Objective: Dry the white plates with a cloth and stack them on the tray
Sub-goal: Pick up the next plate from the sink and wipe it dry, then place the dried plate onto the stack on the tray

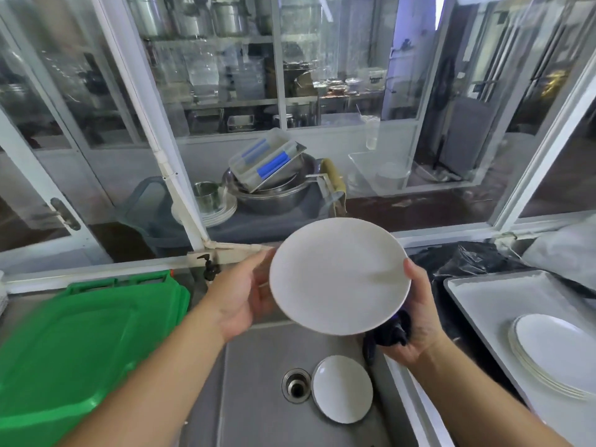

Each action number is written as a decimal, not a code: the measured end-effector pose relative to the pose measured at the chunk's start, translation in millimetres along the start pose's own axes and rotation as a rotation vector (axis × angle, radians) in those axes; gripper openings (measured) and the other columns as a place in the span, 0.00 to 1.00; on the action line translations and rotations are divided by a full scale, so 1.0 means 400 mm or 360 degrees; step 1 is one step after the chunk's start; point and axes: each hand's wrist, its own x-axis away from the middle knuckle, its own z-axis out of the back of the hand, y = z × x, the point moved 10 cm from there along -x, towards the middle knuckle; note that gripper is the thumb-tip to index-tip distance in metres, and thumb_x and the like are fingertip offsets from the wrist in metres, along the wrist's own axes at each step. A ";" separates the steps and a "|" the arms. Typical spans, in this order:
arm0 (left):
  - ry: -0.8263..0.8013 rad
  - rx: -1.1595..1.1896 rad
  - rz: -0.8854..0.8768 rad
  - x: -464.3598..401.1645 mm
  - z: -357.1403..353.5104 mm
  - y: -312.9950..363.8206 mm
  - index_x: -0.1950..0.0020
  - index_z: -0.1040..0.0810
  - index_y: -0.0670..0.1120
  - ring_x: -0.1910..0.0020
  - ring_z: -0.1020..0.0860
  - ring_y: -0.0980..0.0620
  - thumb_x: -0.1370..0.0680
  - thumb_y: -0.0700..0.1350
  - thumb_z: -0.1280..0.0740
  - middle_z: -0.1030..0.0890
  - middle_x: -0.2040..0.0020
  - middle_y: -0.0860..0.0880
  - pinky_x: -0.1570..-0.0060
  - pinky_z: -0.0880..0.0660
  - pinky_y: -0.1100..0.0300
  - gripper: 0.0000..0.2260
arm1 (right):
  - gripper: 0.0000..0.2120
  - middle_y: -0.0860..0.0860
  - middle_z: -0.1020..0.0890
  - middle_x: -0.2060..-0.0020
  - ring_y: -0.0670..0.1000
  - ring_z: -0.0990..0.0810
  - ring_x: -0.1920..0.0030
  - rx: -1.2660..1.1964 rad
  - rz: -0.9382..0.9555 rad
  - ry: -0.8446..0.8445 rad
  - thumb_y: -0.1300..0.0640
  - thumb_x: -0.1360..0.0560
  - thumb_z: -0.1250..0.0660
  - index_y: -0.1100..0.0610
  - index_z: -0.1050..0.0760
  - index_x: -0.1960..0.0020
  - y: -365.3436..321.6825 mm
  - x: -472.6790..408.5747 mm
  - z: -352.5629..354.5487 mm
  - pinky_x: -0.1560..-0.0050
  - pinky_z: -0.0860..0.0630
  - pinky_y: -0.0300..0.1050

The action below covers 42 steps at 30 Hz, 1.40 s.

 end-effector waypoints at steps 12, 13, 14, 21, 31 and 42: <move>-0.0555 -0.0105 0.0269 -0.060 -0.107 -0.175 0.34 0.18 0.40 0.58 0.14 0.47 0.17 0.40 0.35 0.13 0.52 0.43 0.62 0.17 0.56 0.13 | 0.35 0.65 0.18 0.42 0.66 0.19 0.42 0.0162 0.0164 0.0751 0.36 0.35 0.23 0.58 0.15 0.37 0.028 0.225 0.197 0.31 0.27 0.68; -0.0584 -0.0138 0.0265 -0.062 -0.129 -0.190 0.36 0.17 0.40 0.57 0.14 0.47 0.17 0.39 0.36 0.13 0.52 0.42 0.61 0.16 0.55 0.12 | 0.34 0.65 0.19 0.46 0.64 0.19 0.47 0.0201 0.0163 0.0907 0.37 0.39 0.20 0.59 0.15 0.42 0.023 0.266 0.231 0.37 0.24 0.63; -0.0611 -0.0167 0.0253 -0.061 -0.155 -0.202 0.37 0.16 0.40 0.57 0.13 0.46 0.16 0.39 0.36 0.13 0.51 0.41 0.61 0.16 0.54 0.12 | 0.32 0.65 0.19 0.49 0.63 0.20 0.51 0.0215 0.0174 0.1064 0.38 0.40 0.19 0.60 0.15 0.45 0.015 0.311 0.263 0.44 0.23 0.57; -0.0747 -0.0324 0.0252 -0.022 -0.373 -0.307 0.35 0.17 0.41 0.53 0.14 0.44 0.15 0.38 0.37 0.13 0.45 0.39 0.61 0.17 0.54 0.12 | 0.14 0.63 0.13 0.47 0.63 0.12 0.53 0.0514 0.0565 0.1708 0.59 0.27 0.22 0.56 0.16 0.42 -0.143 0.603 0.383 0.51 0.14 0.62; -0.0885 -0.0384 0.0342 0.082 -0.768 -0.549 0.37 0.16 0.42 0.49 0.13 0.42 0.17 0.38 0.35 0.14 0.42 0.38 0.57 0.16 0.51 0.11 | 0.15 0.60 0.12 0.53 0.61 0.13 0.62 0.0734 0.0665 0.2049 0.63 0.28 0.20 0.57 0.18 0.43 -0.378 1.019 0.553 0.68 0.17 0.51; -0.0883 -0.0487 0.0493 0.230 -1.155 -0.825 0.35 0.18 0.40 0.56 0.14 0.46 0.18 0.34 0.35 0.14 0.42 0.40 0.58 0.14 0.51 0.13 | 0.04 0.61 0.16 0.61 0.58 0.18 0.70 0.0625 0.0635 0.2053 0.65 0.26 0.28 0.60 0.18 0.51 -0.553 1.405 0.757 0.71 0.22 0.48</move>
